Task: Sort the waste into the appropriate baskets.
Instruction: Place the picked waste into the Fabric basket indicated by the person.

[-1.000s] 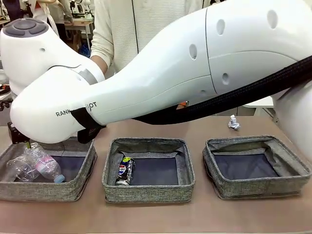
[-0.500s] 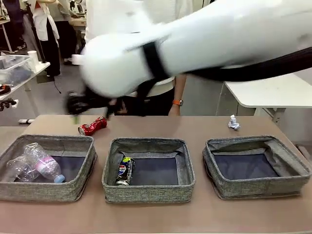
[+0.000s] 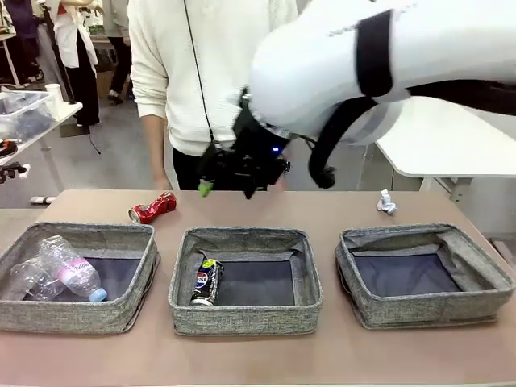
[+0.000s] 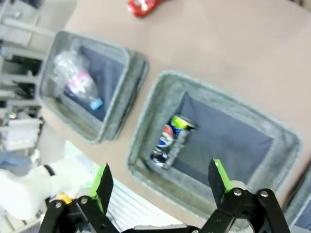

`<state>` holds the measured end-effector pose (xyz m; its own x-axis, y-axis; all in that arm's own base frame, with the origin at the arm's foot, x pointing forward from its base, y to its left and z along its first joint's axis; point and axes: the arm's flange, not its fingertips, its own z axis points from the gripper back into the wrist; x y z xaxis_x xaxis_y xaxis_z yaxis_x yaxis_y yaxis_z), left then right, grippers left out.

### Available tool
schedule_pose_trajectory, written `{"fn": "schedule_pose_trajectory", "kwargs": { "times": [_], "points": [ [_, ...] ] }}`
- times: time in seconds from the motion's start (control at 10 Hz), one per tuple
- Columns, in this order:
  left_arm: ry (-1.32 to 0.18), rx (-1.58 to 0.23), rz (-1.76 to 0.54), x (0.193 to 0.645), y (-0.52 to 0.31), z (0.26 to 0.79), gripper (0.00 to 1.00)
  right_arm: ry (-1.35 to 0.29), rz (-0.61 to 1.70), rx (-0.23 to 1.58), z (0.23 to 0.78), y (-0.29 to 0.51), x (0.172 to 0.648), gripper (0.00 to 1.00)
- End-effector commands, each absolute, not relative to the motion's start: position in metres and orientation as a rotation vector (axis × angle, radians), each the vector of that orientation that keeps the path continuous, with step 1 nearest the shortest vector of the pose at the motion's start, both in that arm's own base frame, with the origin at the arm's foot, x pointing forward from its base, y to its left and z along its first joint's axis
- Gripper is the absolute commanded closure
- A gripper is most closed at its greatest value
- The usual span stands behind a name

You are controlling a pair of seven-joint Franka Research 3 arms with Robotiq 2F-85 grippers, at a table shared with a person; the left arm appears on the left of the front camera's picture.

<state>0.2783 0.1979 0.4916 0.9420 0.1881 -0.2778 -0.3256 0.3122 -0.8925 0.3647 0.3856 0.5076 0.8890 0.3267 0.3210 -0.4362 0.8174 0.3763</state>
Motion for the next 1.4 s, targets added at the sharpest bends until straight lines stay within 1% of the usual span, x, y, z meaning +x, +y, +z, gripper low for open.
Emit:
{"fn": "schedule_pose_trajectory", "kwargs": {
  "times": [0.0,0.1,0.2,0.3,0.4,0.5,0.6,0.7,0.8,0.9,1.0,1.1,1.2,1.3],
  "points": [
    [0.130,-1.207,0.340,0.278,0.198,0.492,0.00,-0.257,0.374,0.471,0.509,0.360,0.370,0.00],
    [0.067,-1.190,0.305,0.293,0.169,0.485,0.00,-0.169,0.302,0.640,0.518,0.348,0.393,0.00],
    [0.122,-1.236,0.244,0.304,0.141,0.481,0.00,-0.061,0.206,0.786,0.533,0.310,0.418,0.00],
    [0.115,-1.303,0.203,0.312,0.123,0.480,0.00,0.022,0.174,0.871,0.543,0.269,0.431,0.00],
    [0.059,-1.349,0.183,0.319,0.112,0.478,0.00,0.125,0.129,0.969,0.542,0.226,0.446,0.00],
    [0.054,-1.414,0.164,0.321,0.106,0.476,0.00,0.189,0.114,1.001,0.531,0.182,0.460,0.00],
    [0.029,-1.475,0.144,0.324,0.101,0.474,0.00,0.283,0.132,1.071,0.513,0.130,0.475,0.00],
    [-0.005,-1.490,0.129,0.325,0.099,0.472,0.00,0.293,0.134,1.148,0.495,0.086,0.480,0.00],
    [-0.021,-1.491,0.116,0.325,0.097,0.471,0.00,0.272,0.062,1.210,0.478,0.044,0.474,0.00],
    [-0.014,-1.478,0.115,0.326,0.098,0.469,0.00,0.212,-0.008,1.288,0.462,0.004,0.457,0.00],
    [-0.009,-1.478,0.114,0.329,0.099,0.468,0.00,0.144,-0.096,1.379,0.444,-0.038,0.426,0.00],
    [-0.034,-1.492,0.129,0.333,0.101,0.466,0.00,0.123,-0.177,1.462,0.428,-0.059,0.394,0.00],
    [-0.069,-1.522,0.110,0.339,0.102,0.465,0.00,0.089,-0.190,1.495,0.422,-0.052,0.356,0.00],
    [-0.098,-1.541,0.068,0.351,0.104,0.463,0.00,0.055,-0.189,1.475,0.421,-0.033,0.320,0.00]
  ]
}}
